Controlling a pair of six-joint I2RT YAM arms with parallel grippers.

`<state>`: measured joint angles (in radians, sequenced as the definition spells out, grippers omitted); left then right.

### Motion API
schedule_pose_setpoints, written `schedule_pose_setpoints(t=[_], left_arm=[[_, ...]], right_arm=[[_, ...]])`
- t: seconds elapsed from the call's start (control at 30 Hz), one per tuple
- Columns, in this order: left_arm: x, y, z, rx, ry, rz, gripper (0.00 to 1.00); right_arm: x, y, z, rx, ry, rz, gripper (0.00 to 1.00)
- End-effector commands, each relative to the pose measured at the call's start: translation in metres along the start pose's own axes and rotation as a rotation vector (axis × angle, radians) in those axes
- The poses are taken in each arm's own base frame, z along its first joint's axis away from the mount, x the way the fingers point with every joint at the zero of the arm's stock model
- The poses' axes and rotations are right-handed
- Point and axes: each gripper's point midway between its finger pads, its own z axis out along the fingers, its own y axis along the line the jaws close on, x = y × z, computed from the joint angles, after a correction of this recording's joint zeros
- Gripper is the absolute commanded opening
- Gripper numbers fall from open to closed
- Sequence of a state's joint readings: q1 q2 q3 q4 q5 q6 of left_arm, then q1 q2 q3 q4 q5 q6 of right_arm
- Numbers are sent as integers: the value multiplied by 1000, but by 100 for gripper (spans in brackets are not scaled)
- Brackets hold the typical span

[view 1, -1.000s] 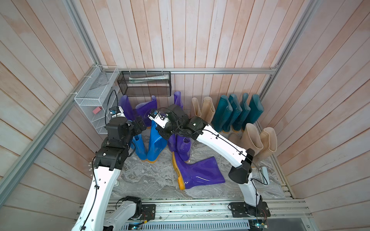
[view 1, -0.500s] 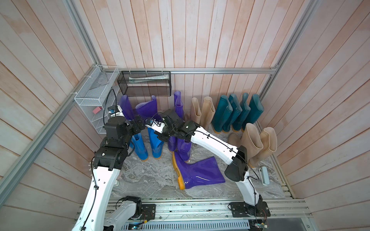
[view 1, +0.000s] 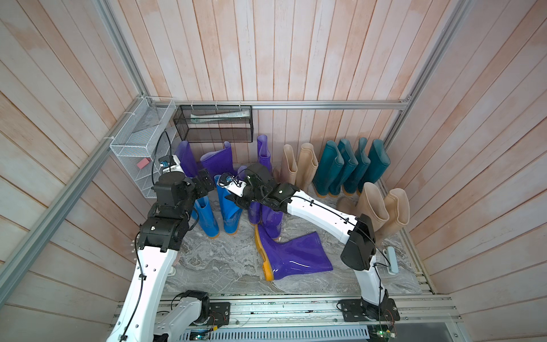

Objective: Match and arrange rain boots in pairs
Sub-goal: Pair a pair of rain boots at the center of the board, then pick up the rain boot at the center of the board.

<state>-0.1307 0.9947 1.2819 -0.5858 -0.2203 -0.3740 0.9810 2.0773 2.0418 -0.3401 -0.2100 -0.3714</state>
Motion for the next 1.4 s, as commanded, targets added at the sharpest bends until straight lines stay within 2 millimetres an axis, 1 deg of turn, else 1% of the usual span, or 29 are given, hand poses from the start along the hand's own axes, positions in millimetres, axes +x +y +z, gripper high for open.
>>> schedule_pose_setpoints(t=[0.0,0.03,0.07,0.1,0.13,0.17,0.23,0.3,0.37,0.43,0.5,0.53,0.6,0.63,0.7,0.73,0.77,0.8,0.83,0.9,0.97,1.0,1.1,1.2,1.3,1.37], left_arm=[[-4,-9,1,52,-10,-21,100],[-6,-11,0,62,-14,-24,100],[-10,-14,-1,75,-22,-28,100],[-13,-17,-2,91,-29,-33,100],[-15,-19,-3,103,-35,-35,100],[-17,-23,-3,120,-39,-40,100],[-20,-29,-2,151,-37,-50,100],[-22,-42,-1,208,-23,-54,100],[-21,-54,3,264,2,-59,100],[-17,-69,7,330,32,-58,100],[-9,-89,12,376,62,-36,100],[-6,-99,12,388,71,-11,100],[4,-123,13,412,89,49,100],[7,-131,12,421,95,66,100],[14,-145,13,445,115,90,100],[16,-149,13,455,120,93,100],[17,-152,14,466,120,95,100],[18,-154,14,475,120,94,100],[20,-154,16,475,118,95,100],[20,-154,18,476,99,101,100],[21,-153,21,477,82,104,100],[22,-153,21,479,74,106,100],[28,-149,21,478,70,114,100],[34,-144,21,466,82,123,100],[38,-141,18,464,85,115,100],[42,-138,16,466,90,108,100]], right_arm=[[-56,-12,-50,58,-147,25,50],[-62,-12,-59,66,-169,32,54],[-70,-12,-70,74,-194,41,61],[-78,-12,-81,82,-224,49,73],[-84,-12,-91,90,-250,57,78],[-92,-13,-103,103,-277,66,80],[-100,-19,-122,143,-304,85,81],[-102,-35,-144,247,-308,133,81],[-95,-57,-165,388,-284,193,81],[-76,-78,-184,528,-224,258,80],[-46,-95,-205,637,-159,344,79],[-30,-99,-212,666,-128,382,78],[7,-107,-236,735,-70,481,77],[23,-109,-247,761,-49,528,77],[66,-106,-273,812,7,647,76],[84,-102,-280,824,31,694,75],[105,-93,-287,831,64,736,74],[124,-82,-292,833,101,772,73],[139,-72,-294,828,132,807,72],[172,-47,-289,779,198,884,70],[201,-29,-284,754,268,940,68],[216,-18,-277,724,296,960,68],[253,13,-256,618,353,1023,70],[285,39,-244,552,404,1096,72],[318,64,-247,556,464,1211,73],[334,79,-255,566,480,1287,73]])
